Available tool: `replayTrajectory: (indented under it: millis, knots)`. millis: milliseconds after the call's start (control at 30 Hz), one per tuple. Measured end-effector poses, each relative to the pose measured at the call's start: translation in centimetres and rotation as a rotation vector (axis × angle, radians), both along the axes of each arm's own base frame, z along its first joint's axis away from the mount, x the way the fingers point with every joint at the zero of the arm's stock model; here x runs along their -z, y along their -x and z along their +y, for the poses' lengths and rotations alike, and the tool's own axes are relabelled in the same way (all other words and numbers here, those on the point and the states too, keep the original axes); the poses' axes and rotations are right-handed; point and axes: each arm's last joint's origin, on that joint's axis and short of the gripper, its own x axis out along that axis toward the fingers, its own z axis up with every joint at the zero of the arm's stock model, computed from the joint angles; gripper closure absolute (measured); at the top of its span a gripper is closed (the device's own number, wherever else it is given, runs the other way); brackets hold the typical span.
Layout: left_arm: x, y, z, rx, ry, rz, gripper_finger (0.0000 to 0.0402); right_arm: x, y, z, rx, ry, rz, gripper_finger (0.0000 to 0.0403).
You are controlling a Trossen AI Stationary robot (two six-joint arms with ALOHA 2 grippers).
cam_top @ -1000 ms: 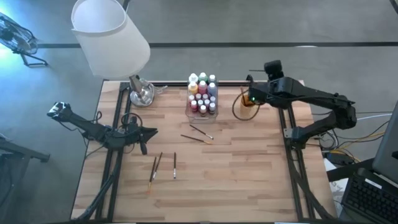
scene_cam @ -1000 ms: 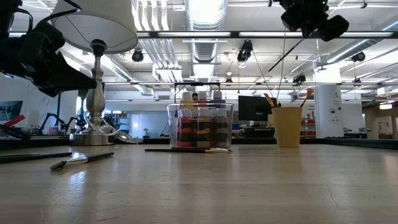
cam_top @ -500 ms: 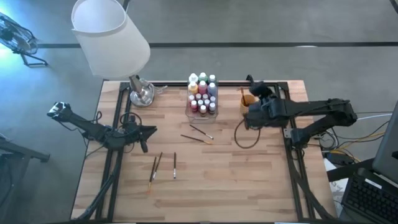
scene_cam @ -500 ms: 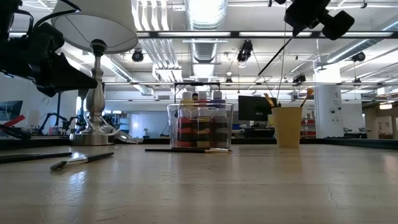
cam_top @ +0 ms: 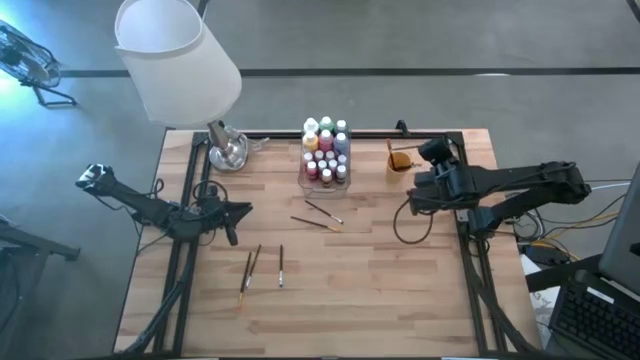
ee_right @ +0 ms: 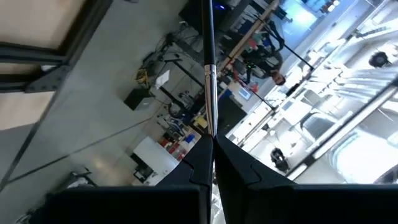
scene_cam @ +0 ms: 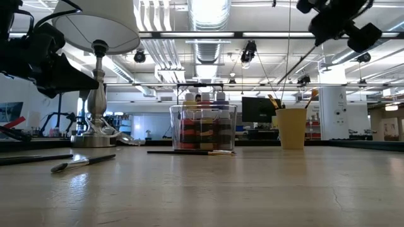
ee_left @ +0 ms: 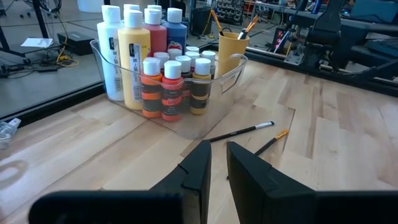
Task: Pick & Place Paint Supplies
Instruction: Put the silver paint brush into the cup
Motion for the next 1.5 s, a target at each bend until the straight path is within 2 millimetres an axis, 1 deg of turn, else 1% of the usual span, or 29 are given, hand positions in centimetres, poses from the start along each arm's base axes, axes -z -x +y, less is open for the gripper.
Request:
replayTrajectory:
  millis: [167, 333, 667, 867, 1200, 1500]
  knots:
    - [0.0, 0.0, 0.0, 0.0, 0.0, 0.0, 0.0344, 2.2, 1.4, -0.1, 0.004, -0.015, 0.069, 0.0395]
    - [0.0, 0.0, 0.0, 0.0, -0.001, 0.001, 0.0346, 3.7, 1.5, -0.1, 0.003, -0.01, 0.143, 0.0395]
    - [0.0, 0.0, 0.0, 0.0, -0.001, 0.002, 0.0345, 4.9, 0.1, 0.0, 0.006, -0.006, 0.206, 0.0395]
    - [0.0, 0.0, 0.0, 0.0, -0.001, 0.002, 0.0346, 6.1, -1.1, 0.1, 0.009, -0.002, 0.277, 0.0395]
    - [0.0, 0.0, 0.0, 0.0, -0.001, 0.002, 0.0346, 8.2, -3.2, 0.1, 0.006, -0.003, 0.317, 0.0395]
    - [0.0, 0.0, 0.0, 0.0, -0.001, 0.002, 0.0346, 9.6, -4.0, -0.4, 0.045, -0.036, 0.365, 0.0395]
